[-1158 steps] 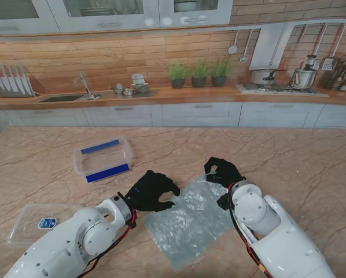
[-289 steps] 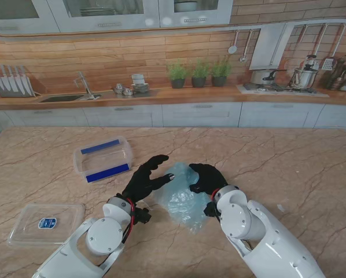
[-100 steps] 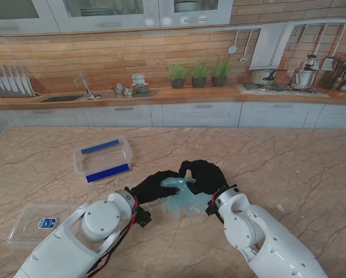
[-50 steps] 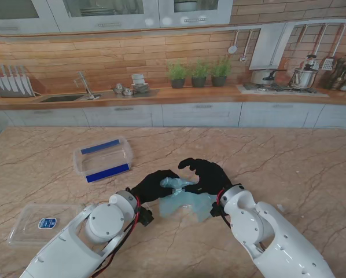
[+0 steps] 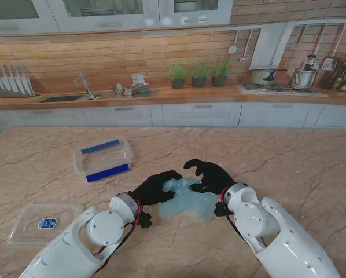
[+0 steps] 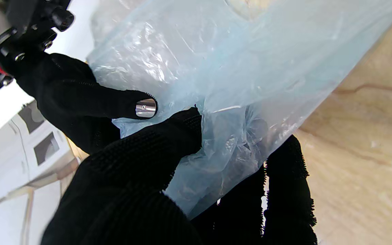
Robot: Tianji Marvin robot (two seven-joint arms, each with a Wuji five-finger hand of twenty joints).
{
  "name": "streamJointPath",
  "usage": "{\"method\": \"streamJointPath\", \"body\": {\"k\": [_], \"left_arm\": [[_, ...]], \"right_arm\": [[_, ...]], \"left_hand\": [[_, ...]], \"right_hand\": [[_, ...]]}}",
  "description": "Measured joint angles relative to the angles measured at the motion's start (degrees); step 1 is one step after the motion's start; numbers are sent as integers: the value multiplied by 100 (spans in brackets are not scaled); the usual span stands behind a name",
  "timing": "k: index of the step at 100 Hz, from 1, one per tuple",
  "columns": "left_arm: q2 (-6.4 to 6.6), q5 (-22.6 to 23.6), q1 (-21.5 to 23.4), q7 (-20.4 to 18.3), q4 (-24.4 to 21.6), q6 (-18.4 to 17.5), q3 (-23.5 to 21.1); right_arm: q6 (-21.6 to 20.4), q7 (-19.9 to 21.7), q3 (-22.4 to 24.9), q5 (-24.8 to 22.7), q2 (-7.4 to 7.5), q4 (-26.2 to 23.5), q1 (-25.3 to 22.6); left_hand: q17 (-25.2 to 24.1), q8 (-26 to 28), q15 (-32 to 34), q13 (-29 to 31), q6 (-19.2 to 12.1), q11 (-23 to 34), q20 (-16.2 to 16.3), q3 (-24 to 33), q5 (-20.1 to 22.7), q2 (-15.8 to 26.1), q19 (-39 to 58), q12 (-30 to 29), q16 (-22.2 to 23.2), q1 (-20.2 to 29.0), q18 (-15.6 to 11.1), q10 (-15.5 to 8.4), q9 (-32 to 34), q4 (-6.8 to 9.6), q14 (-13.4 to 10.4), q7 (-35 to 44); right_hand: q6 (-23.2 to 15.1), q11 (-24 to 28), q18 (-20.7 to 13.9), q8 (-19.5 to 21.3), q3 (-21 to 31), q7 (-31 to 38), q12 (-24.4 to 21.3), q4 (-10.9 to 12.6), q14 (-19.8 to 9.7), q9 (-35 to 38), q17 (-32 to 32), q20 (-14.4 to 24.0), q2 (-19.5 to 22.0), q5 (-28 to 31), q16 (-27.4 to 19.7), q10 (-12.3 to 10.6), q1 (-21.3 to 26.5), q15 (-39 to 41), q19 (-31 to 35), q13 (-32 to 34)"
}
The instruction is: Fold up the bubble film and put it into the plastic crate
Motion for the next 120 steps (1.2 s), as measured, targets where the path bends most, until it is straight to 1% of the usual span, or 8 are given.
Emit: {"method": "streamJointPath", "body": {"k": [10,20,37,53,67,79,94,120], "left_arm": [[-21,279,-19,569,108,-124,120],[-66,254,-17,632,164,-163,124],[-108,661,-13,883,233,-245,140],[-138,656,-4,1041,248,-246,122],[-152,678,5,1066,250,-245,94],[-148,735,40,1038,246,-348,24],[-146,921,283,1215,38,-408,-250],[-147,1224,724,1432,-501,-531,-1019]], "right_arm": [[3,216,15,290,9,19,53],[19,398,13,399,25,26,106],[31,898,40,676,86,25,177],[-44,1159,93,1083,135,41,202],[-105,1012,93,1005,133,91,204],[-113,573,106,1103,78,151,169],[86,330,178,1716,-54,170,106],[92,-363,261,1987,-291,258,39]], "left_hand": [[22,132,73,0,-60,79,25,5,0,0,0,1,5,-34,0,-1,2,0,-2,145],[25,199,78,0,-93,81,76,15,0,-60,0,1,5,-39,0,-2,2,0,-3,175],[35,206,79,0,-103,82,79,15,0,-60,0,1,6,-46,0,-4,10,-6,-4,218],[35,207,79,0,-104,95,79,15,0,-66,0,-6,5,-57,0,-5,-80,-27,-4,218],[-95,-55,68,-232,-105,114,66,44,-2,-134,-24,-190,-71,-361,-1,-5,-293,-30,-5,45],[-868,-689,-246,-1243,-105,475,-125,301,-160,-108,-449,-1812,-780,-1611,19,7,-1475,-10,-4,-787],[-1659,-1118,-1630,-2363,-106,-337,-625,-307,-306,94,-1443,-2731,-1789,-2470,63,145,-2109,-7,170,-1538],[-1954,-1384,-2390,-2816,-37,-876,-1384,-1758,-376,837,-2681,-3234,-2372,-2514,-126,280,-2229,-1,171,-2061]], "right_hand": [[4,135,-1,31,195,187,35,0,-110,925,268,92,-10,1165,279,11,84,578,547,540],[12,153,-5,64,386,341,35,-71,-188,1682,549,179,-93,1957,474,13,302,914,1012,1023],[-80,145,-83,-205,642,1042,-31,-508,-286,2402,844,285,-383,2397,563,-208,783,1192,1278,1324],[-281,-243,-125,-209,687,1143,-53,-514,-304,2766,964,342,-514,2618,566,-509,1001,1112,1280,1386],[-488,-334,-122,-214,688,1267,-61,-516,-305,2840,1023,363,-514,2801,557,-584,1016,974,1281,1445],[-597,-334,-120,-133,690,1436,190,-516,-299,2840,1026,459,-495,2844,657,-584,1021,990,1288,1446],[-635,-334,-114,-85,689,1479,330,-516,-295,2839,967,513,-488,2910,785,-510,1093,1190,1444,1440],[-457,-334,-113,-185,689,1289,331,-516,-295,2828,956,518,-487,2843,788,-489,1093,1326,1536,1438]]}}
